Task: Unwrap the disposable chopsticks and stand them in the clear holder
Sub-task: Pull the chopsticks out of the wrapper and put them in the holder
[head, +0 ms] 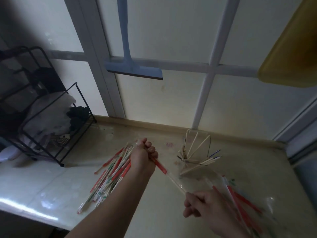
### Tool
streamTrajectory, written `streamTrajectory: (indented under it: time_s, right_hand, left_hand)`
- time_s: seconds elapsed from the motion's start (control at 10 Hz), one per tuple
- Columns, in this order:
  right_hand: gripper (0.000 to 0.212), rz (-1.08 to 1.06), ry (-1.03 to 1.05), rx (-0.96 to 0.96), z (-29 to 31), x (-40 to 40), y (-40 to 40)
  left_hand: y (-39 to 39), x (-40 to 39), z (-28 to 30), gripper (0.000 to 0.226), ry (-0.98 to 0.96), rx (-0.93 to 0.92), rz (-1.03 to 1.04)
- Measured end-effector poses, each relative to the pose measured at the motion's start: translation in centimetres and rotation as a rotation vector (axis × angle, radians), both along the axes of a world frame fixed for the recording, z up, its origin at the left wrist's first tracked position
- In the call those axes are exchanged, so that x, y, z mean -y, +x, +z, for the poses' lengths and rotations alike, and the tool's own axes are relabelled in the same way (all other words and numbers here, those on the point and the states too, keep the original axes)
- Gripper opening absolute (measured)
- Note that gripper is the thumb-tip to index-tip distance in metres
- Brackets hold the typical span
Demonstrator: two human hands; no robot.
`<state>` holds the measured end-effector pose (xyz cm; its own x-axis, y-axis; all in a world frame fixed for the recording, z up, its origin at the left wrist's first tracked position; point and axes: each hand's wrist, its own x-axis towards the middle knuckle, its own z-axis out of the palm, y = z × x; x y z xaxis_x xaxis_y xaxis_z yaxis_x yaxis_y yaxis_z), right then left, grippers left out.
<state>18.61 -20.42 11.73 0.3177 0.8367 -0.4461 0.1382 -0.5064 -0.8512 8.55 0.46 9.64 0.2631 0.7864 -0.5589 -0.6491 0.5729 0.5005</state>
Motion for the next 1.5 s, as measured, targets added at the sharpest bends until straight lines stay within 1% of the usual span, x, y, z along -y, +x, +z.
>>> streamTrajectory:
  time_s: [0.1,0.2,0.3,0.4,0.5,0.6,0.7,0.8,0.9,1.0,1.1,1.2,1.3,1.4,1.5]
  right_hand:
    - [0.030,-0.060,0.020,-0.024,-0.6,2.5,1.2]
    - [0.052,-0.385,0.147,-0.203,-1.5,3.7,2.4]
    - [0.044,-0.659,0.323,-0.612,-2.4,2.8,2.4]
    - [0.026,-0.770,0.474,-0.821,-2.8,1.9,1.9]
    - [0.010,-0.802,0.473,-0.731,-3.9,2.0,2.1]
    - [0.020,-0.889,0.549,-0.504,-3.9,3.5,4.1]
    - [0.027,-1.051,0.677,-0.435,-4.1,6.4,7.9]
    - [0.045,-1.184,0.870,-0.868,-2.8,9.2,10.0]
    - [0.039,-1.099,0.783,-0.149,-2.7,9.3,12.0]
    - [0.048,-0.699,0.910,-1.504,-3.6,10.5,15.2]
    - [0.053,-0.953,0.869,-1.129,-7.0,13.4,17.4]
    - [0.060,-0.811,1.071,-0.996,-6.9,16.6,19.3]
    - [0.050,-1.065,0.924,-0.682,-5.0,16.8,20.0]
    - [0.035,-0.828,0.955,-1.286,-4.1,15.2,20.2]
    - [0.034,-0.998,0.927,-1.153,-4.5,14.4,20.4]
  left_hand:
    - [-0.7,-1.3,-0.1,0.030,-0.010,-0.008,0.074]
    - [-0.7,-0.9,-0.6,0.030,-0.052,0.015,0.119]
    - [0.2,0.4,-1.6,0.026,-0.120,0.064,0.139]
    - [0.7,1.4,-2.4,0.027,-0.143,0.078,0.138]
    - [0.9,2.4,-3.3,0.026,-0.150,0.077,0.126]
    - [1.0,2.6,-4.5,0.027,-0.178,0.043,0.163]
    - [1.0,3.3,-5.6,0.026,-0.210,-0.018,0.156]
    - [1.8,5.5,-7.0,0.010,-0.342,-0.186,0.001]
    - [3.6,7.9,-9.0,0.028,-0.387,-0.253,-0.076]
    - [4.9,9.3,-11.0,0.039,-0.365,-0.240,-0.067]
    - [5.4,10.1,-12.2,0.038,-0.316,-0.283,-0.023]
    - [5.8,10.8,-12.6,0.037,-0.196,-0.379,-0.034]
    - [7.2,12.6,-12.9,0.025,-0.098,-0.527,-0.109]
    - [8.7,13.9,-12.7,0.018,-0.072,-0.603,-0.134]
    - [8.7,14.7,-12.7,0.059,-0.092,-0.665,-0.248]
